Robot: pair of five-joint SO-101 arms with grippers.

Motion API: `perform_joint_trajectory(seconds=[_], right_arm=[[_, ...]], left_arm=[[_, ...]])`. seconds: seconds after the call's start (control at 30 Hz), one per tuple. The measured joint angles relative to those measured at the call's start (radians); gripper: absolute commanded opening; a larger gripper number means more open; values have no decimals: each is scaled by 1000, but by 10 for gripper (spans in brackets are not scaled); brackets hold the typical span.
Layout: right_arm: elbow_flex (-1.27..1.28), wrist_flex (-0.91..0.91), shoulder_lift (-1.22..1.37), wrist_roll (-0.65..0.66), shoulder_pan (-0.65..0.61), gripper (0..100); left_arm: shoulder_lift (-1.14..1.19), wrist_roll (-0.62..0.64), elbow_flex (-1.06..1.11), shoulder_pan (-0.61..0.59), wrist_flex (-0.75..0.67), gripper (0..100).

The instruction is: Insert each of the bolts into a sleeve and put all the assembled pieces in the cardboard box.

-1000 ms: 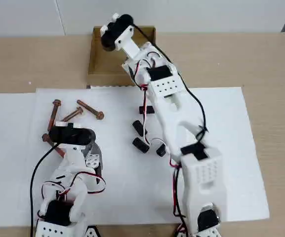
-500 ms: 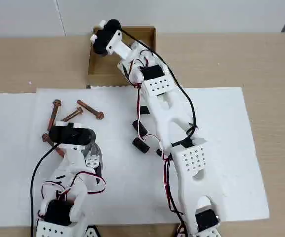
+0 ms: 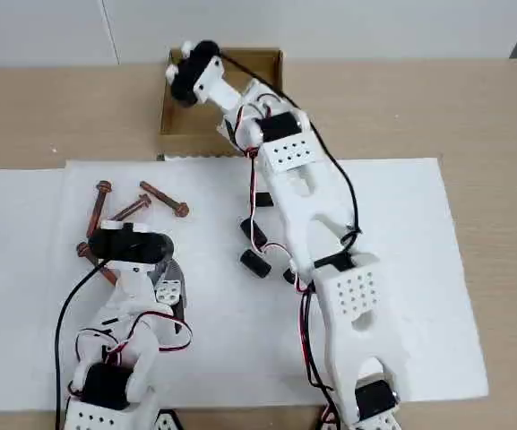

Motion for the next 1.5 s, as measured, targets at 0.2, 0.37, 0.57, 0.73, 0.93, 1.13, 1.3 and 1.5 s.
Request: perform_joint_trajectory(seconds=[0.2, 0.37, 0.57, 0.73, 0.93, 1.13, 1.3, 1.5], right_arm=[[0, 272, -157, -130, -18, 91], [-2, 460, -241, -226, -32, 91], [-2, 686, -281, -330, -31, 91], [5, 763, -292, -476, -38, 91], [216, 764, -442, -623, -38, 91], [466, 764, -624, -749, -37, 92], [623, 764, -732, -855, -37, 94], [784, 764, -775, -956, -35, 94]], left_arm=[[0, 0, 0, 0, 0, 6], [0, 0, 0, 0, 0, 6], [0, 0, 0, 0, 0, 6], [0, 0, 0, 0, 0, 6], [0, 0, 0, 0, 0, 6], [0, 0, 0, 0, 0, 6], [0, 0, 0, 0, 0, 6], [0, 0, 0, 0, 0, 6]])
